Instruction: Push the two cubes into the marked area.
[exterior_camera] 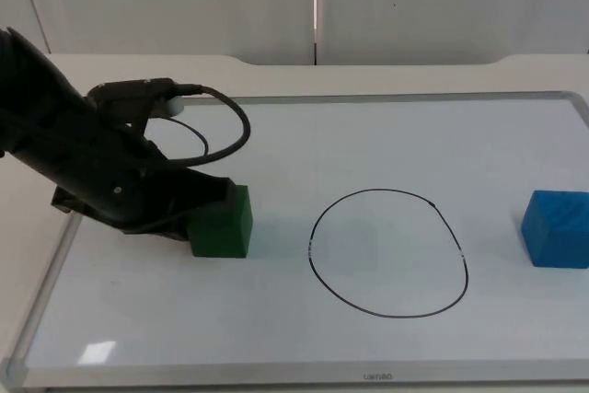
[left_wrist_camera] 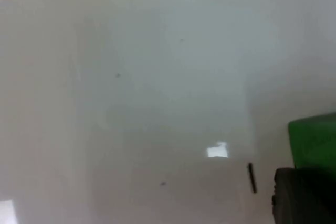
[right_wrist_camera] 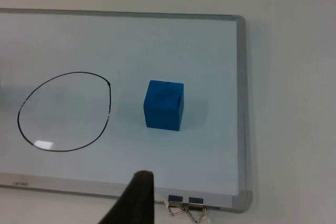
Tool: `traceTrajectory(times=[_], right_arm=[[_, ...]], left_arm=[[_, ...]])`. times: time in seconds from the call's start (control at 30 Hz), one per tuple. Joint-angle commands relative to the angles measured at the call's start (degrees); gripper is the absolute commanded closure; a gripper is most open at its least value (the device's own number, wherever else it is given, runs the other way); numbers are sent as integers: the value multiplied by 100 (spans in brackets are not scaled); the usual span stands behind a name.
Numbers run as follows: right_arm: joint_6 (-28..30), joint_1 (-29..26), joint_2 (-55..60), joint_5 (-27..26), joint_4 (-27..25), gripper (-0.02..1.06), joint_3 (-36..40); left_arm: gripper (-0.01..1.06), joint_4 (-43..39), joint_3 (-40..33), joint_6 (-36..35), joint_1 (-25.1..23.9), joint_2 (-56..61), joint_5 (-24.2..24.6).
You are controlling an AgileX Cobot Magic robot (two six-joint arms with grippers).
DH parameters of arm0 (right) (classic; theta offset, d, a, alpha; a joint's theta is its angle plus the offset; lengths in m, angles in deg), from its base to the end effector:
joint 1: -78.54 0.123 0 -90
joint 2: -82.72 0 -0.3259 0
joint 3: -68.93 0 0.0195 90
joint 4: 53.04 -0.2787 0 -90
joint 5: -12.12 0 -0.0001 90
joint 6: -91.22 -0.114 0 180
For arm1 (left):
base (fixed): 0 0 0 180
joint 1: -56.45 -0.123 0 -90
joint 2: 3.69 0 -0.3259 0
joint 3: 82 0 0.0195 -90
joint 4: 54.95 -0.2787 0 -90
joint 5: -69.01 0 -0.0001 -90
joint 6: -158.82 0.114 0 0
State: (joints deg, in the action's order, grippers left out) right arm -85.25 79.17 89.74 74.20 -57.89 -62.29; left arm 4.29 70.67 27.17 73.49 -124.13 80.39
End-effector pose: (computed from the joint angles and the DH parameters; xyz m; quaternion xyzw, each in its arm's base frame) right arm -0.0035 0.0085 0.2825 -0.0334 0.8552 0.0292 0.5164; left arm 0.3577 -0.1299 0.0779 0.0757 0.9674 -0.1343 0.2010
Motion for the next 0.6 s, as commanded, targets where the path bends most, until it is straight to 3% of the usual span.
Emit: traceTrajectory(times=[0.0,0.57], right_arm=[[33,6,-22,-20,-24,-1,-9],[57,6,-22,-20,-24,-1,-9]], left_arm=[[105,64,24,-26,156,-8,-44],[105,228,24,-85,293,-8,-12]])
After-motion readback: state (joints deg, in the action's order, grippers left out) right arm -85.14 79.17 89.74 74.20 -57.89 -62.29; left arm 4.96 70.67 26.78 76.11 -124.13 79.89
